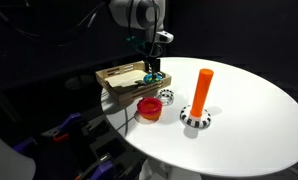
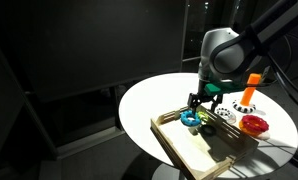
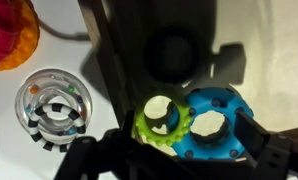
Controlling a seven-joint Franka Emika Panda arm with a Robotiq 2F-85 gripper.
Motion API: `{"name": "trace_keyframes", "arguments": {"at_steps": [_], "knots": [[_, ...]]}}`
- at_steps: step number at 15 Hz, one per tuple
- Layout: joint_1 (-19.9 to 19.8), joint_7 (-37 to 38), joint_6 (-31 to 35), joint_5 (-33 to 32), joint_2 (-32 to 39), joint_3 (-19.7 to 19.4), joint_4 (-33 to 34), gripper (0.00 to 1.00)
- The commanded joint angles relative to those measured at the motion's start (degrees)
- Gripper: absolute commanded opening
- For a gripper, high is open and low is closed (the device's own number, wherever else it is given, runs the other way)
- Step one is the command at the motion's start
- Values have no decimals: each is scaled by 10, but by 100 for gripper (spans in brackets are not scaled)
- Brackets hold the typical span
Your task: Put the green ring on the table
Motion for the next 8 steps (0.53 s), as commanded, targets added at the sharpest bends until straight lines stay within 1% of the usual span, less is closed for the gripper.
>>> {"name": "trace_keyframes", "arguments": {"at_steps": [1,8], "knots": [[11,5,-7,7,24,-8,32,100],[21,8,-11,7,56,-12,56,100]]}}
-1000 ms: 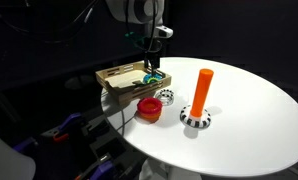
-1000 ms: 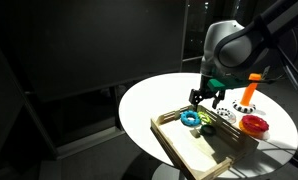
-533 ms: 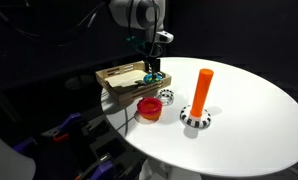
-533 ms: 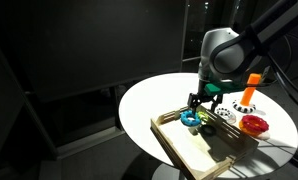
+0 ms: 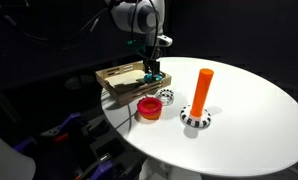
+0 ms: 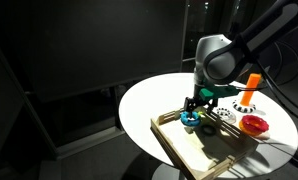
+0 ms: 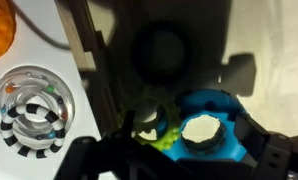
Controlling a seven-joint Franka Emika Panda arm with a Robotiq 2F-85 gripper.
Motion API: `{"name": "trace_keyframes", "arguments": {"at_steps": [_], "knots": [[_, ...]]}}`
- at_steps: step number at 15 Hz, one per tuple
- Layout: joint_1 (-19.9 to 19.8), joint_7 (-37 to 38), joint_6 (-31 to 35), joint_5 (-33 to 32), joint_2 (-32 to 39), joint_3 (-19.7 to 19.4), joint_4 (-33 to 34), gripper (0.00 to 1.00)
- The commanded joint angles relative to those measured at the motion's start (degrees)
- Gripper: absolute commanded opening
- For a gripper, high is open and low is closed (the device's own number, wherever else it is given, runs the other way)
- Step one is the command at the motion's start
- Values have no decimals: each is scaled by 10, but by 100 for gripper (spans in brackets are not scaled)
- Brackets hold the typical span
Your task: Put the green ring on the table
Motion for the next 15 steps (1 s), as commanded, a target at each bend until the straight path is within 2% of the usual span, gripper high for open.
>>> {"name": "trace_keyframes", "arguments": {"at_steps": [1,3,4,5,12,14,15], "knots": [[11,8,-12,8,19,-11,25,100],[12,8,-13,9,24,-13,29,90],[12,8,-13,9,26,-13,30,76],[12,8,-13,10,27,-14,31,73],[8,6,-14,17,17,-16,35,14],[6,4,-15,20,15,-17,36,1],[4,1,-14,23,10,-16,34,0]]}}
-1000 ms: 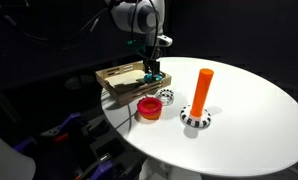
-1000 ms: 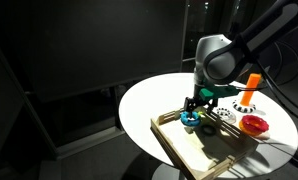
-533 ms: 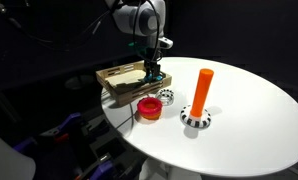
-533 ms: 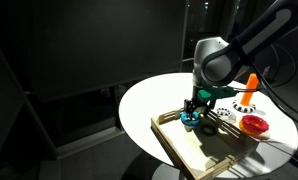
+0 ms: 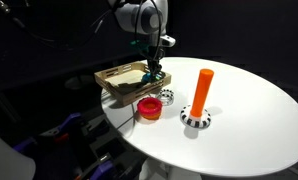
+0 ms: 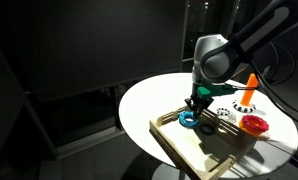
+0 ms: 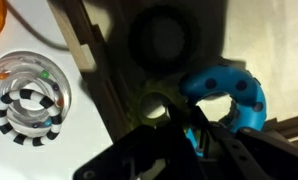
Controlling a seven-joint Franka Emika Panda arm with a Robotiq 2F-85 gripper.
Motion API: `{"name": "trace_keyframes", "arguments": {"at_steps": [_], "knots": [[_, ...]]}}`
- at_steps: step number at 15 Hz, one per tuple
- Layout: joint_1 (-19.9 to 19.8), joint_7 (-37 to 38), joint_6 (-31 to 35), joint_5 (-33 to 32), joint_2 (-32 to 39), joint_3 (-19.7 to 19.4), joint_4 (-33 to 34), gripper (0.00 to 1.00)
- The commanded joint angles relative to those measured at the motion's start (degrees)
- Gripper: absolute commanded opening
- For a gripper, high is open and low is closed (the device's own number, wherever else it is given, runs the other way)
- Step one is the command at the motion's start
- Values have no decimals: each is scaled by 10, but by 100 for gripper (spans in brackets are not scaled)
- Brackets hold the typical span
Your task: Put the green ring on the table
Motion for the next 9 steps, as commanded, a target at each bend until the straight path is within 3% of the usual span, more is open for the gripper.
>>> {"name": "trace_keyframes", "arguments": {"at_steps": [1,9], "knots": [[-2,-2,-14,17,-15,-3,3,4],[-23,-19,-11,56,-85,8,-11,4]]}}
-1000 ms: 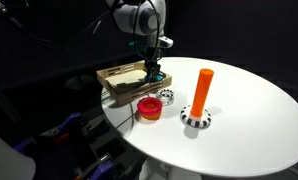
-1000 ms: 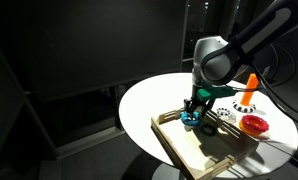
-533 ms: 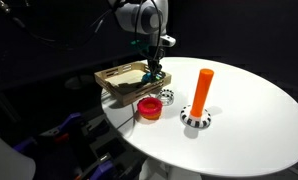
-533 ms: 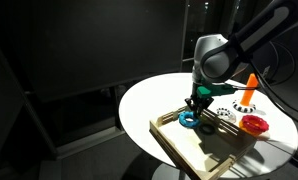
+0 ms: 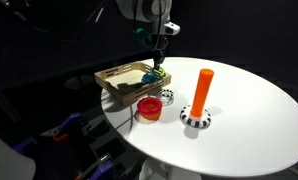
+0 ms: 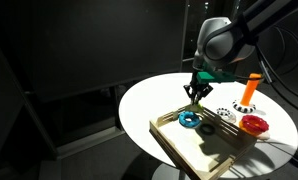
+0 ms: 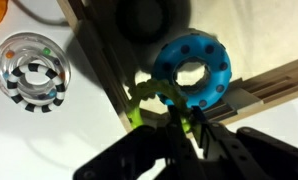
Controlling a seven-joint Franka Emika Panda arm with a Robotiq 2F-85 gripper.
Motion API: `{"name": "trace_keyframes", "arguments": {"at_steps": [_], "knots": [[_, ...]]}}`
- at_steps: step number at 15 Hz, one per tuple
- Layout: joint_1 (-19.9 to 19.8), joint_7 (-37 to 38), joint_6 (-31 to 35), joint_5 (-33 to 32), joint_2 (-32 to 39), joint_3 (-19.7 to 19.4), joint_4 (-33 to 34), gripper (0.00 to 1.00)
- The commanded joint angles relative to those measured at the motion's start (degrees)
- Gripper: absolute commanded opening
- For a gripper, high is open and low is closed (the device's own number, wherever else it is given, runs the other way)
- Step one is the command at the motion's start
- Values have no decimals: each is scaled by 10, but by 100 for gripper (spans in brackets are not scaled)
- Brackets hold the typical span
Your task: Put the green ring on the table
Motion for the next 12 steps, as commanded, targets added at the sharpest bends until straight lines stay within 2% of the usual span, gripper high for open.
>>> {"name": "trace_keyframes", "arguments": {"at_steps": [1,6,12], "knots": [[-16,-17,-10,31,-45,9,-13,4],[-17,4,-33,7,-73,-12,-17,4],[-18,32,-87,-49,-68,-49,-15,4]]}}
